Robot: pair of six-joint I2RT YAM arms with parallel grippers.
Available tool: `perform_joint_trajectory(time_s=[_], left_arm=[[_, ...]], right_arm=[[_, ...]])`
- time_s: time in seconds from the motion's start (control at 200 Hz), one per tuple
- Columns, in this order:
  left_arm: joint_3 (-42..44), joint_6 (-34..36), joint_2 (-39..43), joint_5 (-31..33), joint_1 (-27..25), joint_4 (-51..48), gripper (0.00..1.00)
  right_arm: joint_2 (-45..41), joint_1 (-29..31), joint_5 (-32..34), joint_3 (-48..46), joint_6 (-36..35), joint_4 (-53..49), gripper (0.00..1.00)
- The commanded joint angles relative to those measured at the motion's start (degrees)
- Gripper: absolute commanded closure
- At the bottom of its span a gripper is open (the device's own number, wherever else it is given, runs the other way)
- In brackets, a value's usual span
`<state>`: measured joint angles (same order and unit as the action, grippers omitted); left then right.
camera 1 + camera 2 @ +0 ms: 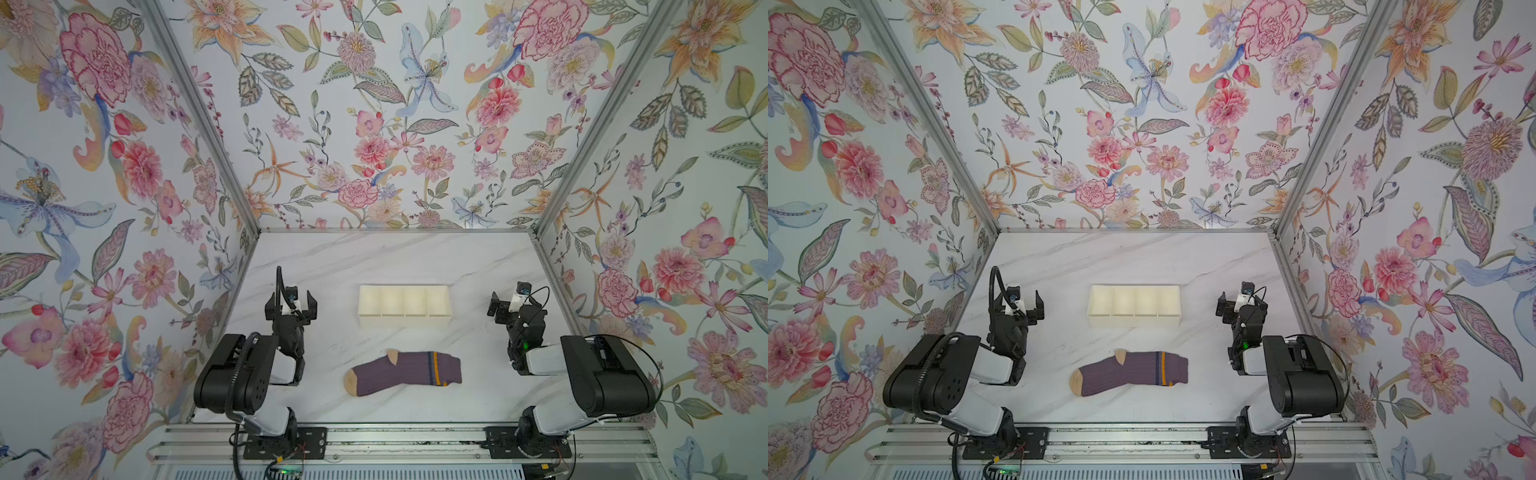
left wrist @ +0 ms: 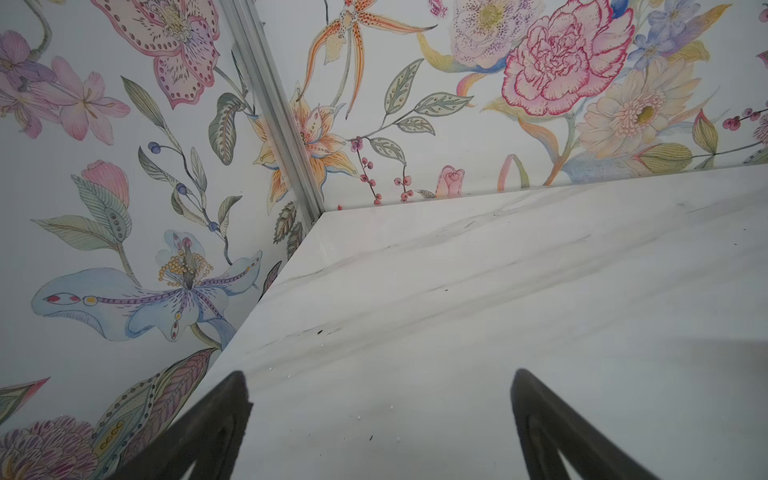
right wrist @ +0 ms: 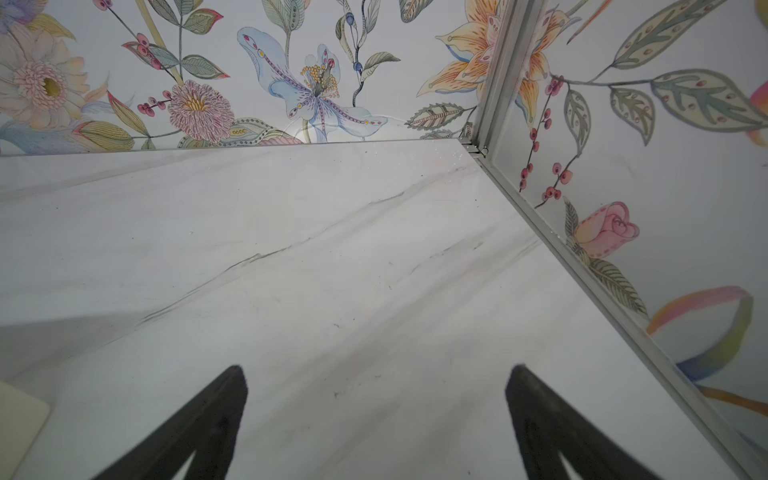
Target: Roll the socks
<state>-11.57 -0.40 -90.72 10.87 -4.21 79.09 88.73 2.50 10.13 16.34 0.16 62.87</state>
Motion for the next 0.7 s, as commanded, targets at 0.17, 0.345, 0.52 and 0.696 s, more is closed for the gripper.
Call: perform_joint_trajectory(time_s=[0.17, 0.345, 0.52, 0.696], left_arm=[[-0.65, 0.49, 0.54, -0.50, -0.45, 0.65, 0.01], [-0.86, 0.46, 0.45, -0.73, -0.36, 0.29, 0.01], [-0.80, 1.02, 0.54, -2.65, -0.36, 0.37, 0.01], [-0.84, 0.95, 0.54, -3.00, -0.27, 0.06, 0.01]], right_arm=[[0.05, -0.04, 0.59, -0.16, -0.78, 1.87, 0.01], [0.04, -0.09, 0.52, -0.10, -0.69, 1.89, 0.01], [-0.01, -0.04, 0.47, -0.11, -0.69, 1.82, 0.01], [0.00, -0.13, 0.50, -0.17, -0.76, 1.90, 0.01]])
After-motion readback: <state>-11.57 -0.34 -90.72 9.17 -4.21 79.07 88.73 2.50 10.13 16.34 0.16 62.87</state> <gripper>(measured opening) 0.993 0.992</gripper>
